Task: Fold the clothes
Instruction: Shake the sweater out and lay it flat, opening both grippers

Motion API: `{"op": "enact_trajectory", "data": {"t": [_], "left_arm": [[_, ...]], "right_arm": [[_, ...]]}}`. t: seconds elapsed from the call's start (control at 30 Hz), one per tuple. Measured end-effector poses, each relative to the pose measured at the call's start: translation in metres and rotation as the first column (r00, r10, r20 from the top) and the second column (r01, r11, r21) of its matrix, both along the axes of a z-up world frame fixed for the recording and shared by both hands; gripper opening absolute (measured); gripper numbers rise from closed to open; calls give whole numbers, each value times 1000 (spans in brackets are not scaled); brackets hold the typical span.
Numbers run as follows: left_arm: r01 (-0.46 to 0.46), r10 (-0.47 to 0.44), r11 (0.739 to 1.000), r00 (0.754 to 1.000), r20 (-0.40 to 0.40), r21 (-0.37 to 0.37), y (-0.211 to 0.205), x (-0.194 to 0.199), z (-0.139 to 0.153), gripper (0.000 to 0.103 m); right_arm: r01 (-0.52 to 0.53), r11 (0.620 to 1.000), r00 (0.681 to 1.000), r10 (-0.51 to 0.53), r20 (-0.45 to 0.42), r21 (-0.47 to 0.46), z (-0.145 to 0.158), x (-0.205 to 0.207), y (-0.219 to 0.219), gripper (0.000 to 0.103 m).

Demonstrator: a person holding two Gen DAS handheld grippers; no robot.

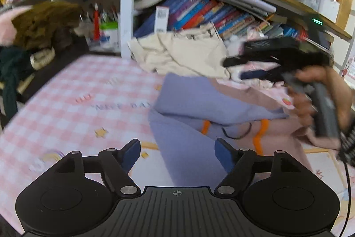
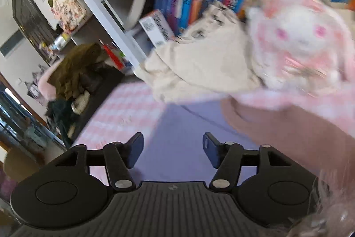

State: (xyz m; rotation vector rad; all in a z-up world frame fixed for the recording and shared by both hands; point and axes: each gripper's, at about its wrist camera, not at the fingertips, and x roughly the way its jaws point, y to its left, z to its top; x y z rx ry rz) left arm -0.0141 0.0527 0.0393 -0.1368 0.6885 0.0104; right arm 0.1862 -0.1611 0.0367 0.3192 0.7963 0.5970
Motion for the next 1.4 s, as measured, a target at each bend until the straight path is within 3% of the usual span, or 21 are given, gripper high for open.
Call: {"op": "enact_trajectory", "data": {"t": [0.1,0.23,0.43,0.53,0.67,0.7,0.73,0.77,0.8,0.83,0.9,0.97,1.1,1.2,1.27,1.3,1.4], "left_arm": [[31,-32,999,999,-15,-19,-19,2,-8,76],[85,-84,996,995,-50,14,-51,8,-21,81],[103,-95,992,989,-116,67,-84,24,-38,81],[132,-112,981,983,-145,139,-102,30,-47,81],[104,-51,945,983,-174,312,-113,34,-60,80],[93,-41,945,985,-168,315,-109,32,-59,76],[72,-25,951,987,-158,301,-101,28,-55,51],[47,-5,959,989,-150,280,-91,23,-50,19],[4,35,966,989,-143,259,-79,18,-43,10],[-53,86,971,988,-131,233,-66,13,-36,10],[-198,214,968,972,-96,153,-27,-5,-23,10],[-295,305,950,947,-105,105,10,-24,-18,10],[-349,358,932,928,-104,100,39,-51,-12,14],[-359,367,927,927,-77,107,48,-66,-6,31],[-311,320,942,946,-58,122,41,-57,-4,63],[-283,293,950,954,-60,133,39,-51,-5,70],[-212,224,970,970,-95,120,40,-24,-17,74]], "right_arm": [[26,996,1000,-27,-11,-81,-12,-42,-39,60],[70,981,995,-82,-60,-181,-32,-101,-83,60],[-8,940,998,-16,-66,-342,-50,-168,-99,58],[-56,921,997,30,-74,-386,-58,-179,-94,54],[-92,893,996,74,-58,-440,-60,-183,-89,43],[-98,889,995,82,-54,-448,-60,-183,-89,40],[-103,884,995,90,-50,-455,-61,-183,-89,39],[-109,883,994,97,-50,-457,-61,-181,-90,39],[-114,880,993,103,-49,-460,-61,-181,-90,37],[-119,878,993,109,-48,-463,-61,-180,-91,37],[-124,878,992,115,-48,-463,-62,-179,-91,37],[-127,877,992,119,-47,-462,-62,-178,-91,37],[-128,877,992,123,-40,-464,-63,-180,-91,37],[-124,872,992,125,-29,-474,-64,-182,-89,37],[-118,867,992,123,-21,-484,-64,-184,-87,35],[-115,865,992,122,-17,-488,-64,-185,-86,35],[-92,864,995,98,-15,-495,-63,-188,-83,33]]}}
